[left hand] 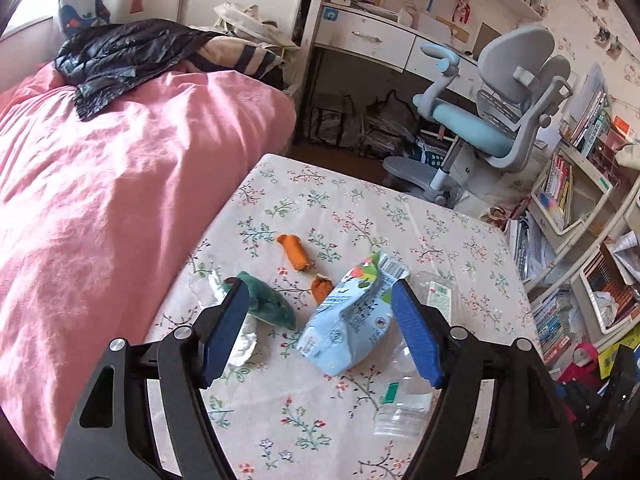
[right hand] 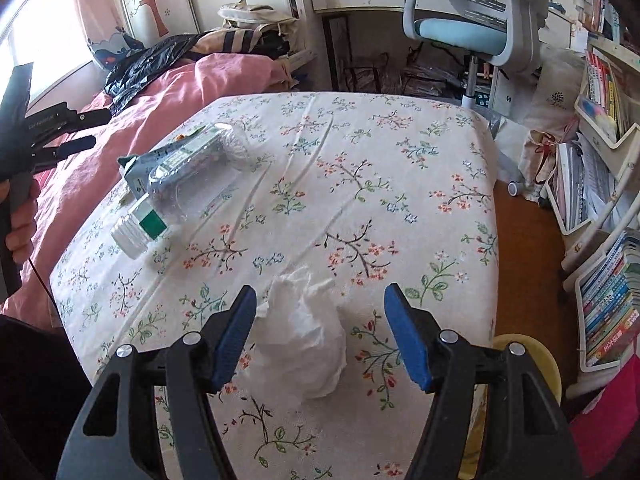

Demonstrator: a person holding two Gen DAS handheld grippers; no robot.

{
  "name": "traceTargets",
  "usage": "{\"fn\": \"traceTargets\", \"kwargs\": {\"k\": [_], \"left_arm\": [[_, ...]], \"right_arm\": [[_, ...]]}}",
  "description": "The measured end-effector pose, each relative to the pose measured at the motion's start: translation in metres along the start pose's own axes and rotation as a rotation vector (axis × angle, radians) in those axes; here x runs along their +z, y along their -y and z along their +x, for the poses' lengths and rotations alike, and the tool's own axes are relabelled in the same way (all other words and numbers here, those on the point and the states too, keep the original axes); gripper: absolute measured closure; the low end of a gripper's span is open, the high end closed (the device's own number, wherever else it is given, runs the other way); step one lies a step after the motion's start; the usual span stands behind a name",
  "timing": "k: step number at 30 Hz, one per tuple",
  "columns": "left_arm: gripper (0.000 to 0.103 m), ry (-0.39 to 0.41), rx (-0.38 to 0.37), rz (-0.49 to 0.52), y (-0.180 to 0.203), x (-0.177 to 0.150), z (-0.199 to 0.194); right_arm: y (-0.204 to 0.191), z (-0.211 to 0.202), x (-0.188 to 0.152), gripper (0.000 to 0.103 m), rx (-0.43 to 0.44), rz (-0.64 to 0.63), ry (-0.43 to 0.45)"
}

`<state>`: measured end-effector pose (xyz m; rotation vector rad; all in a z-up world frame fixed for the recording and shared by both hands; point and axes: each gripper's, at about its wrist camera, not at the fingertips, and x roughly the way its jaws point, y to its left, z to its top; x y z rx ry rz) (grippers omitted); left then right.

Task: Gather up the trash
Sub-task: 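Grasp crumpled tissue with right tool while left tool grasps green plush toy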

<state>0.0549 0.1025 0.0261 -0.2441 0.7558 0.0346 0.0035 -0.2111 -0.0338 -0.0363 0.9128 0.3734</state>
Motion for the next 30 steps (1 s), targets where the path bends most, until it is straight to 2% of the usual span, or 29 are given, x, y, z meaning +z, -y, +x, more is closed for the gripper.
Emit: {"fn": "traceTargets", "kwargs": {"k": [6,11,14,18,21,22,25,27,30], "left_arm": [[0.032,-0.012,0.057,-0.058,-0.03,0.009,0.0],[0.032,-0.074,0.108,-0.122,-0.052,0.008,0.019],[0.032,-0.098,0.14,-0.127,-0.057,0.005,0.03],[0.033,-0.149,0.127,-0.139,-0.058,-0.001,0.05],[0.033,-0.157,0.08,-0.158,-0.054,-0.004,0.056],[0.033,-0.147,0.084,-0.15,-0.051,-0.003,0.057],[0.043,-0.116,0.108,-0.098,-0.042,0.001,0.06],[0.056,-0.125,0.098,-0.068,-0.038,0.004,0.066],[0.059,-0.161,0.106,-0.053,-0.036,0.004,0.076]], "right_arm": [[-0.001,0.002,-0.007,0.039,0.01,-0.028,-0.023],[-0.001,0.003,-0.006,0.039,0.03,-0.027,-0.032],[-0.002,0.003,-0.005,0.039,0.037,-0.032,-0.035],[0.0,0.003,-0.004,0.039,0.04,-0.025,-0.039],[0.002,0.004,-0.004,0.039,0.043,-0.015,-0.042],[0.002,0.004,-0.004,0.039,0.043,-0.014,-0.042],[0.002,0.005,-0.005,0.039,0.046,-0.015,-0.046],[0.001,0.006,-0.005,0.039,0.042,-0.017,-0.048],[0.003,0.007,-0.005,0.039,0.039,-0.015,-0.048]]}}
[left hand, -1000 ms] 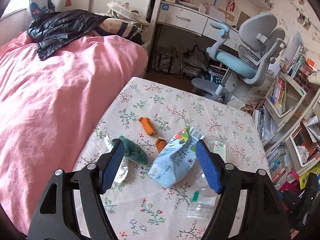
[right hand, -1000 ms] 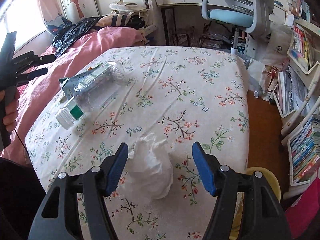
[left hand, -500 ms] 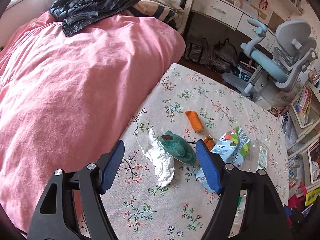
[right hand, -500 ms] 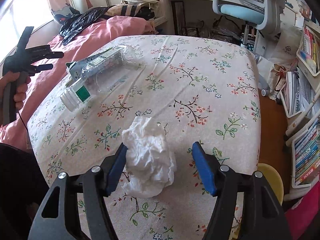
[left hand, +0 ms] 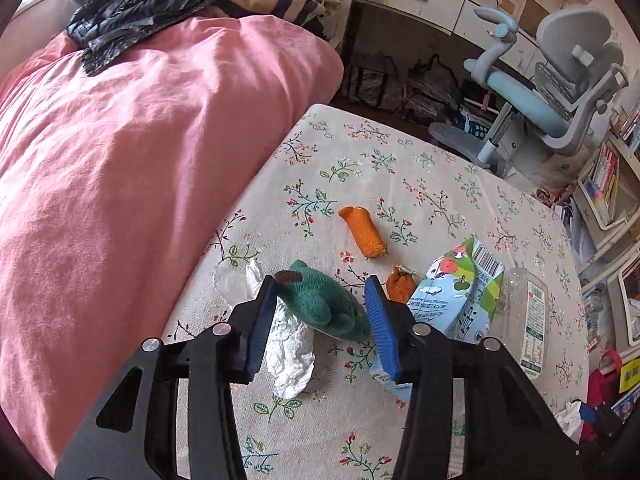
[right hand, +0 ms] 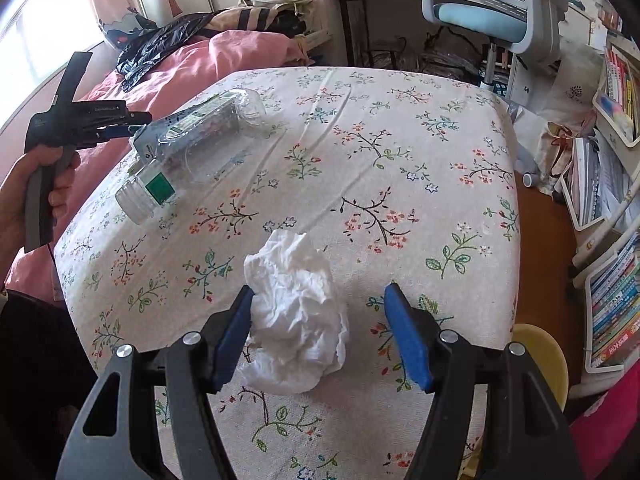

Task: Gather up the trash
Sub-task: 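Grasp crumpled tissue with right tool while left tool grasps green plush toy, then lift tissue with right tool while left tool lifts green plush toy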

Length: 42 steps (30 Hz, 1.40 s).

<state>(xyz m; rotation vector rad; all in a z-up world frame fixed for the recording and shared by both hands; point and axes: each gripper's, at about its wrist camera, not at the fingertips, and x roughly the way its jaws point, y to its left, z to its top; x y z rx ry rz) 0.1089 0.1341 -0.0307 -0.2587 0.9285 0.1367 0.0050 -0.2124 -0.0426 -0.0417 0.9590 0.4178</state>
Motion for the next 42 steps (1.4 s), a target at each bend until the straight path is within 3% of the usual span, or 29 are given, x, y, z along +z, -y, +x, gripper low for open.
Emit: {"fn": "traceTargets", "kwargs": {"k": [4,10,12,14,15,21,26,35,42], "left_arm": [[0.059,0.001,0.044,-0.036,-0.009,0.002,-0.001],[0.063,-0.016,0.01,0.02,0.003,0.003,0.008],[0.077,-0.022,0.002,0.057,0.011,0.002,0.01],[0.081,-0.009,-0.008,0.077,0.016,0.002,0.006],[0.082,-0.001,-0.015,0.084,0.017,0.003,0.003],[0.082,0.114,-0.017,0.097,0.024,0.011,-0.029],[0.082,0.239,-0.042,0.142,0.044,0.014,-0.066],[0.082,0.297,-0.156,0.281,0.098,-0.005,-0.102],[0.082,0.348,-0.213,0.337,0.11,-0.018,-0.131]], "right_arm": [[0.001,0.0,0.0,0.039,-0.002,-0.003,0.0],[0.0,0.001,0.001,0.04,-0.013,-0.019,0.0],[0.0,0.0,0.001,0.05,-0.023,-0.03,0.002],[0.002,0.0,0.001,0.06,-0.011,-0.019,0.003],[0.002,0.0,0.001,0.066,-0.01,-0.017,0.004],[0.002,-0.008,0.002,0.078,0.0,-0.01,0.039],[0.005,-0.014,0.004,0.078,0.018,0.021,0.089],[-0.008,-0.018,0.004,0.078,-0.05,-0.037,0.202],[-0.012,-0.017,0.0,0.078,-0.136,-0.001,0.195]]}}
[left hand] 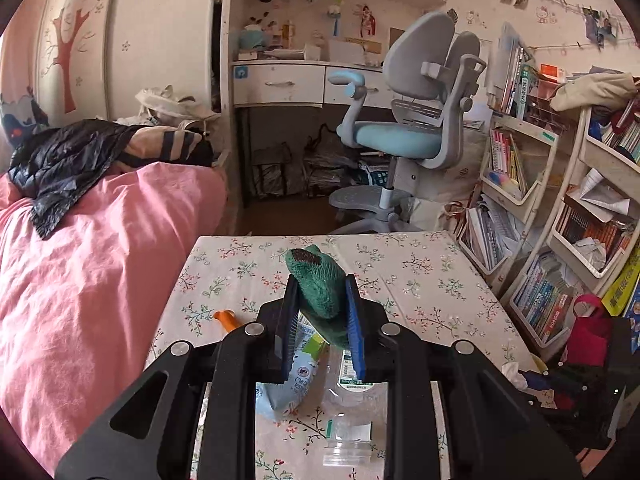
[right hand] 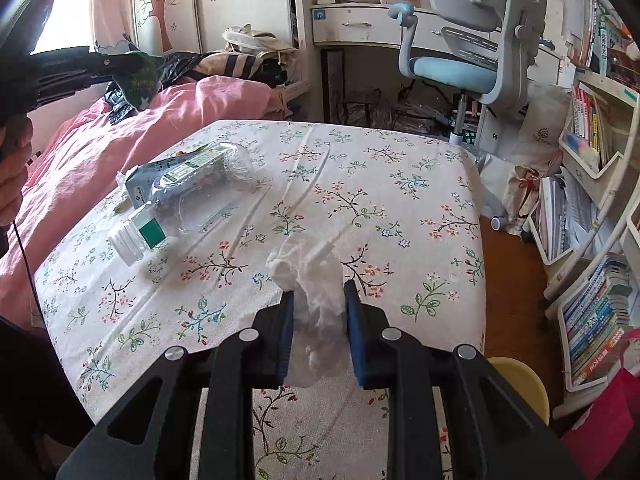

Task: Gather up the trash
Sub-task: 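Lift tissue with right tool while left tool lifts green plush toy, then carry toy and tissue over yellow bin and open both tools to drop them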

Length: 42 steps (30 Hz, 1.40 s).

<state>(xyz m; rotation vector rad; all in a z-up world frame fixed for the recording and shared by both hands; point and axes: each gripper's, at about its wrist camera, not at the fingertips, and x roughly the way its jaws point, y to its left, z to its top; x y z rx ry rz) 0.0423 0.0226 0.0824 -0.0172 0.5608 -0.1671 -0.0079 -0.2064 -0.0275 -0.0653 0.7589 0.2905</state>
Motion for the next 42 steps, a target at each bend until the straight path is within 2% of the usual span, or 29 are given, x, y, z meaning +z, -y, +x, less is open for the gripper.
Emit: {"fn": "traceTargets", "kwargs": {"k": [4,10,21,29,35,42], "left_arm": [[0.082,0.011,-0.038,-0.031,-0.005,0.003,-0.009],[0.082,0.022,-0.083,-0.047,-0.005,0.006,-0.015],[0.082,0.001,-0.129,-0.024,0.01,0.003,-0.012],[0.082,-0.076,-0.216,-0.043,0.032,-0.008,0.007],[0.082,-0.152,-0.324,-0.077,0.064,-0.018,0.025],[0.082,-0.236,-0.418,-0.078,0.127,-0.035,0.048]], "right_arm": [[-0.007,-0.003,-0.004,0.078,-0.026,0.019,-0.025],[-0.023,-0.019,0.004,0.078,-0.053,0.001,-0.009],[-0.023,-0.031,0.009,0.078,-0.075,-0.001,0.011],[0.014,-0.06,0.001,0.078,-0.117,0.065,0.059],[0.054,-0.079,-0.012,0.078,-0.149,0.139,0.087],[0.11,-0.077,-0.026,0.078,-0.195,0.253,0.032]]}}
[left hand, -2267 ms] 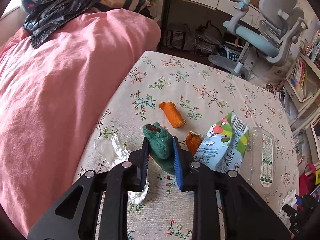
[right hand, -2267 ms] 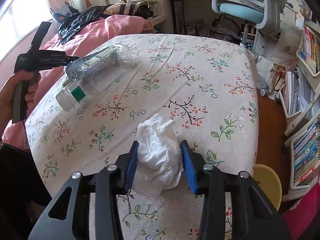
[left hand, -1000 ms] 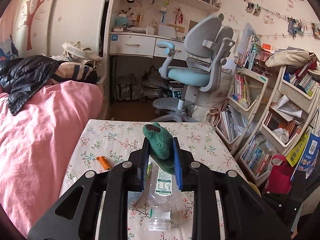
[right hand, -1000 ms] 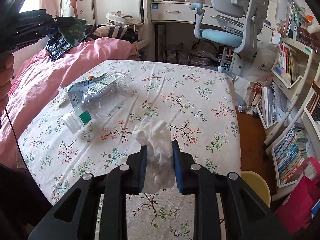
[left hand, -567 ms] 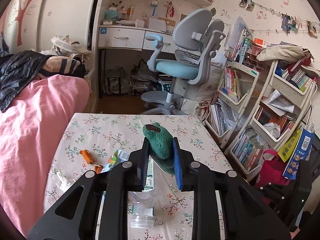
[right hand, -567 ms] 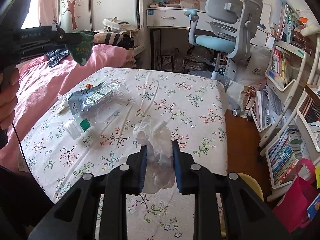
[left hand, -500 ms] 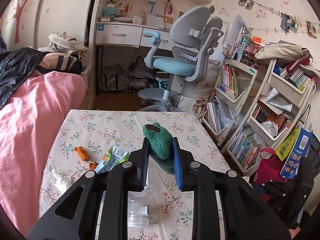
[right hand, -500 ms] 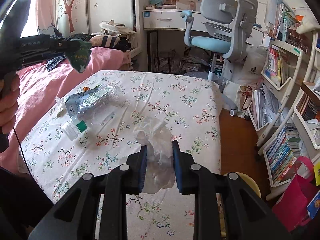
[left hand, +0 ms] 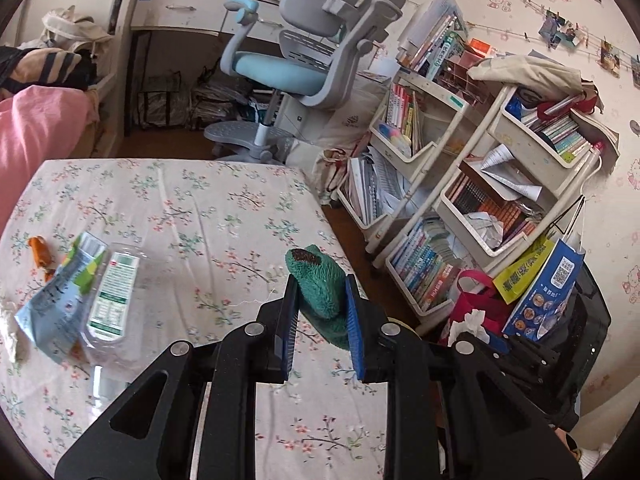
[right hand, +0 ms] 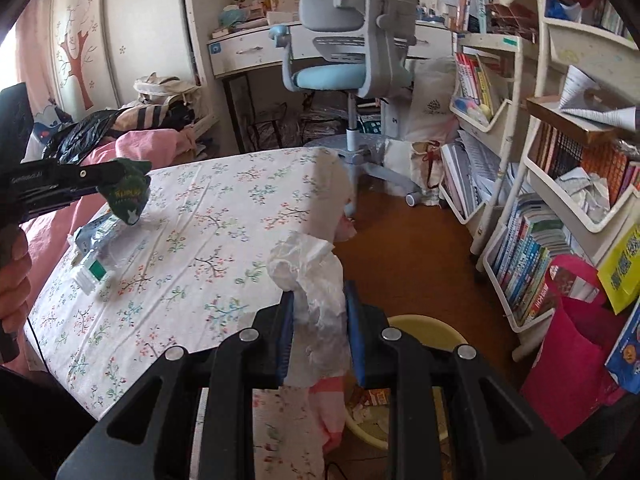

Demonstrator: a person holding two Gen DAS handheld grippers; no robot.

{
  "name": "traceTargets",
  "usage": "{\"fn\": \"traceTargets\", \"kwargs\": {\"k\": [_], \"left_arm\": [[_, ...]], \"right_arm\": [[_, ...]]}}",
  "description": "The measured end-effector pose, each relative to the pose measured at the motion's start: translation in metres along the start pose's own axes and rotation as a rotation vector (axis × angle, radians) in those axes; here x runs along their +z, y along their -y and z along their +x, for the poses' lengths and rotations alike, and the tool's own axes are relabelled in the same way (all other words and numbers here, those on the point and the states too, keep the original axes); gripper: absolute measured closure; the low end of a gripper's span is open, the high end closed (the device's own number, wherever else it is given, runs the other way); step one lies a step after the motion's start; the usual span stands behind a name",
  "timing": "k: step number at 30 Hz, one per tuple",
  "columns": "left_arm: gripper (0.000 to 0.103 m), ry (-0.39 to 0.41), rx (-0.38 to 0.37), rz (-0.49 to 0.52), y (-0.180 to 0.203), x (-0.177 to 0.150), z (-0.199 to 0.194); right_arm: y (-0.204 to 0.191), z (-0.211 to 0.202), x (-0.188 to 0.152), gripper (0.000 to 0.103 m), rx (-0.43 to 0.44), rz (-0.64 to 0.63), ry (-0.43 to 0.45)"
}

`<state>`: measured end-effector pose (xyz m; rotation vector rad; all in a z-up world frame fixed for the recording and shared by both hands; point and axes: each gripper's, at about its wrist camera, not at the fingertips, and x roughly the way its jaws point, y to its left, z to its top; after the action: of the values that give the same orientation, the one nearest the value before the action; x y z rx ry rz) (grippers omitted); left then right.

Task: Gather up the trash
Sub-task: 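Carry toy and tissue over yellow bin and open both tools to drop them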

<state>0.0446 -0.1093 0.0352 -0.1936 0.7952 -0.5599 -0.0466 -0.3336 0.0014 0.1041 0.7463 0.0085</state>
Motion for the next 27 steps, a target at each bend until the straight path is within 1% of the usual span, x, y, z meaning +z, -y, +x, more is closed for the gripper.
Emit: {"fn": "traceTargets", "kwargs": {"k": [4,5,6,7,8,13,16,19,21,22,24,27], "left_arm": [[0.082,-0.047,-0.019,0.037,0.039,-0.008,0.033],[0.082,-0.06,-0.023,0.047,0.048,-0.01,0.042],[0.082,-0.074,-0.027,0.056,0.057,-0.013,0.052],[0.082,-0.088,-0.031,0.064,0.067,-0.015,0.062],[0.082,-0.103,-0.035,0.072,0.076,-0.018,0.073],[0.081,-0.167,-0.051,0.092,0.113,-0.032,0.119],[0.079,-0.216,-0.061,0.101,0.126,-0.042,0.141],[0.071,-0.244,-0.05,0.111,0.136,-0.05,0.155],[0.066,-0.249,-0.035,0.131,0.139,-0.053,0.156],[0.062,-0.242,-0.019,0.143,0.14,-0.054,0.153],[0.056,-0.213,0.002,0.169,0.139,-0.054,0.144],[0.05,-0.167,0.048,0.187,0.129,-0.049,0.125]], "right_arm": [[0.028,0.015,-0.001,0.073,-0.024,0.04,-0.055],[0.035,0.018,-0.003,0.069,-0.023,0.052,-0.072],[0.043,0.023,-0.006,0.059,-0.023,0.069,-0.098],[0.048,0.024,-0.01,0.052,-0.037,0.082,-0.099],[0.055,0.025,-0.013,0.043,-0.055,0.104,-0.096],[0.081,0.022,-0.016,0.04,-0.043,0.185,-0.1],[0.095,0.012,-0.014,0.037,-0.023,0.254,-0.064],[0.102,0.002,-0.008,0.034,-0.004,0.287,-0.02],[0.101,-0.002,-0.005,0.034,0.012,0.289,0.0],[0.1,-0.002,-0.003,0.033,0.021,0.284,0.005],[0.093,-0.003,-0.001,0.033,0.047,0.273,0.012],[0.082,-0.002,0.003,0.032,0.073,0.242,0.021]]}}
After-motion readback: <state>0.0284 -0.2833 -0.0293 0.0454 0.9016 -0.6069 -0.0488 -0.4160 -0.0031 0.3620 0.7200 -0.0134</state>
